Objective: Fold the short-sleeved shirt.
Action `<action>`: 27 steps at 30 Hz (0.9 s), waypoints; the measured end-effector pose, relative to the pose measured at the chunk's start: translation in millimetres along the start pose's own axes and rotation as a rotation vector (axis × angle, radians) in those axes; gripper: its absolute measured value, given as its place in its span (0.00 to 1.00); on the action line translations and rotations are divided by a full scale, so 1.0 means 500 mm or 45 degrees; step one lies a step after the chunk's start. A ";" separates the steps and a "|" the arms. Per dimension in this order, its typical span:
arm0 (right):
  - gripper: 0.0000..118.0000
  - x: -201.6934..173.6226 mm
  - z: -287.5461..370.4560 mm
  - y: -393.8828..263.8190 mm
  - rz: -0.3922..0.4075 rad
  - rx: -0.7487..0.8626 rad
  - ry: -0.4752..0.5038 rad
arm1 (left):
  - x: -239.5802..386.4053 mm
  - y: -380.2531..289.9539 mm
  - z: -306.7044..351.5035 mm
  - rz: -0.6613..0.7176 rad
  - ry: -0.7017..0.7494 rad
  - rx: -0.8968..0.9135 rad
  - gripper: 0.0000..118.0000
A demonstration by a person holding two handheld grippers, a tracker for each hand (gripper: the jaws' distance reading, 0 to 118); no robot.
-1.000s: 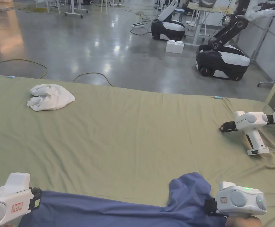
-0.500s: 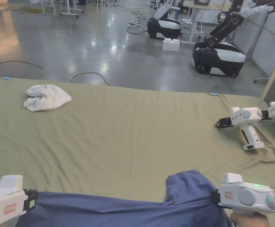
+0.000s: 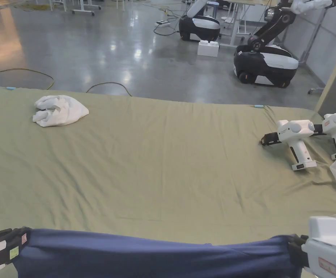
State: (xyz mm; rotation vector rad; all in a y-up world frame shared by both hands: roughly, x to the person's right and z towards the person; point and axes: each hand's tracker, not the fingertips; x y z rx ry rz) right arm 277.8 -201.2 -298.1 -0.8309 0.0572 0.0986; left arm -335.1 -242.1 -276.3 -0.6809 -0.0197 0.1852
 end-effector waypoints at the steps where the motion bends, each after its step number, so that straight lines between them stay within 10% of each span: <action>1: 0.00 -0.004 0.013 -0.014 0.030 -0.006 -0.013 | 0.000 -0.012 0.010 -0.003 -0.007 -0.004 0.00; 22: 0.02 -0.035 -0.049 -0.289 0.035 -0.382 -0.043 | -0.062 -0.243 -0.013 -0.061 0.063 -0.312 0.02; 25: 0.41 -0.037 -0.030 -0.278 0.039 -0.374 -0.056 | -0.066 -0.226 -0.004 -0.046 0.074 -0.322 0.18; 27: 0.68 -0.045 -0.001 -0.256 0.095 -0.336 -0.135 | -0.057 -0.208 0.013 -0.029 0.110 -0.286 0.46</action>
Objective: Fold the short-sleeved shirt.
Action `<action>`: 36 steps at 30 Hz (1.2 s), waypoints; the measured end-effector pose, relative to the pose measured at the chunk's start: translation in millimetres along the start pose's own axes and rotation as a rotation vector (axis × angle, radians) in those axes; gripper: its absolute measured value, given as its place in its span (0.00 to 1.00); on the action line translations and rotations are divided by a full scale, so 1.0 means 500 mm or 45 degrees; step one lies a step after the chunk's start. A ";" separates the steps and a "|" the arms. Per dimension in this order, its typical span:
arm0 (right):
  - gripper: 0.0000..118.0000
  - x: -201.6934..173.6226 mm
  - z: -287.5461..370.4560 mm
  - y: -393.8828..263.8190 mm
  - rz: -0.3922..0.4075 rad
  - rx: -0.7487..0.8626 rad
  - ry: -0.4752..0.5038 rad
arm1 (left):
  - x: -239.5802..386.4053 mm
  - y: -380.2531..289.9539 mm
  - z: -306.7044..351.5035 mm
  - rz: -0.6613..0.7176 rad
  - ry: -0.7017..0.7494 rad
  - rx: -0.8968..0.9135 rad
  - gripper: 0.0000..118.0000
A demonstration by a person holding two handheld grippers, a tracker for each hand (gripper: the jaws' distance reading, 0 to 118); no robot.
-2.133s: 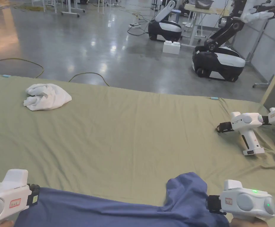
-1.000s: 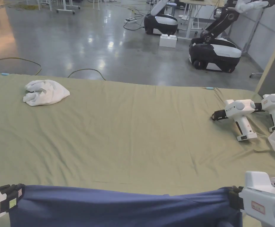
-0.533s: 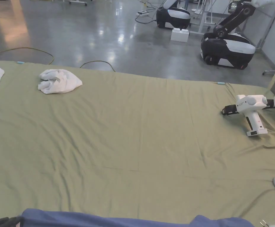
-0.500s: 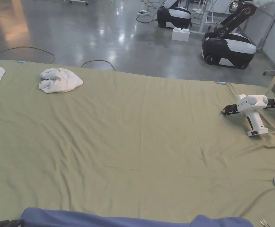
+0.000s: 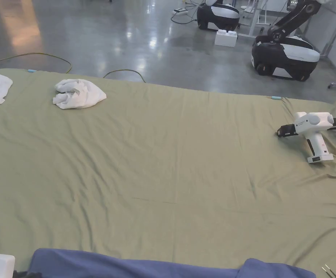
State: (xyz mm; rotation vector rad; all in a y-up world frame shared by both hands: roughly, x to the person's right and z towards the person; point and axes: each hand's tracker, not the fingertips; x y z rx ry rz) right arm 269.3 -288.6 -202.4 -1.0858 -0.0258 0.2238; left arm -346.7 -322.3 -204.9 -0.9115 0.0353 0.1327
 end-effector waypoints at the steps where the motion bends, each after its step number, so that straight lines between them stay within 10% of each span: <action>1: 0.69 0.000 0.020 0.008 0.002 0.057 -0.028 | 0.006 0.011 0.012 -0.022 0.053 0.051 0.55; 20: 0.66 -0.185 0.168 0.260 -0.316 1.155 0.011 | 0.273 0.225 0.114 -0.199 0.150 0.908 0.55; 25: 0.05 -0.208 0.190 0.284 -0.326 1.290 -0.068 | 0.301 0.242 0.141 -0.169 0.164 1.020 0.06; 36: 0.01 -0.217 0.198 0.307 -0.254 1.289 -0.044 | 0.232 0.252 0.172 -0.139 0.179 0.946 0.00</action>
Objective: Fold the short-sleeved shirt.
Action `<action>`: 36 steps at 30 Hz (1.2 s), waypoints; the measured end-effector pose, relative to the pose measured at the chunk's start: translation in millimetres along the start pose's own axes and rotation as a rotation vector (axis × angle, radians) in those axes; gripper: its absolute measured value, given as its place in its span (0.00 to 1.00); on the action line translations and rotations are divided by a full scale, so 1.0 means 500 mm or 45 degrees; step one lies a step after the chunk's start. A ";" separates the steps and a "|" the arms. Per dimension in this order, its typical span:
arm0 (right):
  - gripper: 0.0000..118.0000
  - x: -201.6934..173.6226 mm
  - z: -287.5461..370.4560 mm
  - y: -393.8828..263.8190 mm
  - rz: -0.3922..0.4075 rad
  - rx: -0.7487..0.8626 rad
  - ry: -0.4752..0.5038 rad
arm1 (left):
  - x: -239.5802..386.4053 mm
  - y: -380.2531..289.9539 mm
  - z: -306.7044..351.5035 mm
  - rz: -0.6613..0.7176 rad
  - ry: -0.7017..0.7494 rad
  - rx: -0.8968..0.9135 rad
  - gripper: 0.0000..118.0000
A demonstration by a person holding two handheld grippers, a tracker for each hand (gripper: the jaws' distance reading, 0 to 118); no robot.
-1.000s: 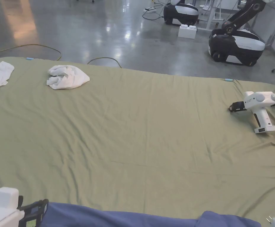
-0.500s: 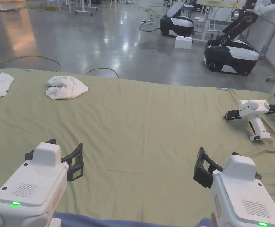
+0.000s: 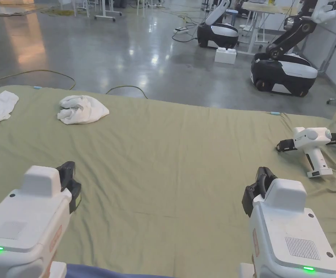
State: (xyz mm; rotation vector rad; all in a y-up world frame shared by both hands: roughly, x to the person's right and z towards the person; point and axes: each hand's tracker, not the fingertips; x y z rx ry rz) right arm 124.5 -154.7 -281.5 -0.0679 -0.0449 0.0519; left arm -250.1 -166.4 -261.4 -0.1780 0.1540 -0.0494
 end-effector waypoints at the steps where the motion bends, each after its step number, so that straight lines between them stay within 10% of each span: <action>1: 0.01 0.000 0.000 -0.002 -0.003 -0.005 0.014 | -0.022 -0.008 -0.002 0.031 -0.007 -0.053 0.00; 16: 0.01 -0.012 -0.013 -0.063 0.035 -0.246 0.108 | -0.331 -0.292 -0.041 0.750 -0.461 -0.963 0.02; 22: 0.01 -0.012 -0.007 -0.074 0.045 -0.313 0.139 | -0.360 -0.371 -0.068 0.966 -0.626 -1.061 0.76; 32: 0.01 -0.009 0.000 -0.083 0.070 -0.355 0.114 | -0.393 -0.444 -0.106 1.357 -0.807 -1.043 0.71; 36: 0.01 -0.019 -0.002 -0.085 0.056 -0.367 0.128 | -0.351 -0.451 -0.108 1.341 -0.810 -1.088 0.45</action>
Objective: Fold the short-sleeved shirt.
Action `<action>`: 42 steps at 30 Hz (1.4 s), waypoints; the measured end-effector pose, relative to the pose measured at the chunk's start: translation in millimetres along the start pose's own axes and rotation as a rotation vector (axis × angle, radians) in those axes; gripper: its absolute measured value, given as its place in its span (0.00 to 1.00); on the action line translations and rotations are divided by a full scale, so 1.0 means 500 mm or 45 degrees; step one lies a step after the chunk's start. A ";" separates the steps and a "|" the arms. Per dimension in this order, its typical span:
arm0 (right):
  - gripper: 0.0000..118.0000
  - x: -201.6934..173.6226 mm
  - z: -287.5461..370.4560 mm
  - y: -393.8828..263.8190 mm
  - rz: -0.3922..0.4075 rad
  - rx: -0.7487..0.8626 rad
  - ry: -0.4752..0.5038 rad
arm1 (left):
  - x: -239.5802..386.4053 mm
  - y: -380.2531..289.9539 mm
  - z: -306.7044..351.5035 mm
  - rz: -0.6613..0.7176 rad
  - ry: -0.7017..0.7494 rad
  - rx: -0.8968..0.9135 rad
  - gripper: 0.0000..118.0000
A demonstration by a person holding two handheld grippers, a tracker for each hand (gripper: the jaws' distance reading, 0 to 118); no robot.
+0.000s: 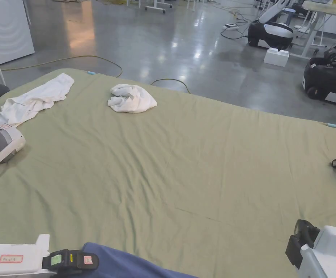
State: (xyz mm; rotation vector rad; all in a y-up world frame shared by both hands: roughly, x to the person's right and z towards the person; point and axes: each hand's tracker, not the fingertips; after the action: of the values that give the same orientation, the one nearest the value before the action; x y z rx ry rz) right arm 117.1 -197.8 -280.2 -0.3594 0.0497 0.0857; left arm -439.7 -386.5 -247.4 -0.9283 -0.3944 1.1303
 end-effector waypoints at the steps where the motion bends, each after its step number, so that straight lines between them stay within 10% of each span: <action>1: 0.01 -0.004 -0.001 0.001 0.001 -0.003 0.004 | 0.001 -0.002 -0.007 -0.023 0.006 -0.008 0.41; 7: 0.01 -0.015 -0.006 -0.001 -0.007 -0.014 0.029 | 0.044 -0.041 -0.038 -0.116 0.120 -0.047 0.05; 22: 0.01 0.009 -0.014 0.005 -0.017 0.000 0.035 | 0.126 0.033 0.091 -0.347 0.238 0.104 0.03; 30: 0.01 0.010 -0.016 0.021 -0.020 0.059 0.068 | 0.212 0.025 0.200 -0.446 0.657 0.234 0.03; 42: 0.01 0.020 -0.015 0.002 -0.066 0.043 0.085 | 0.388 -0.132 0.031 -0.477 0.350 0.092 0.03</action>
State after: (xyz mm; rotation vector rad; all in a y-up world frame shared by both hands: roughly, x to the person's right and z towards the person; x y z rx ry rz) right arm 126.8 -199.0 -288.3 -0.3299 0.1077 0.0213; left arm -331.8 -213.9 -219.1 -0.8878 -0.2850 0.6607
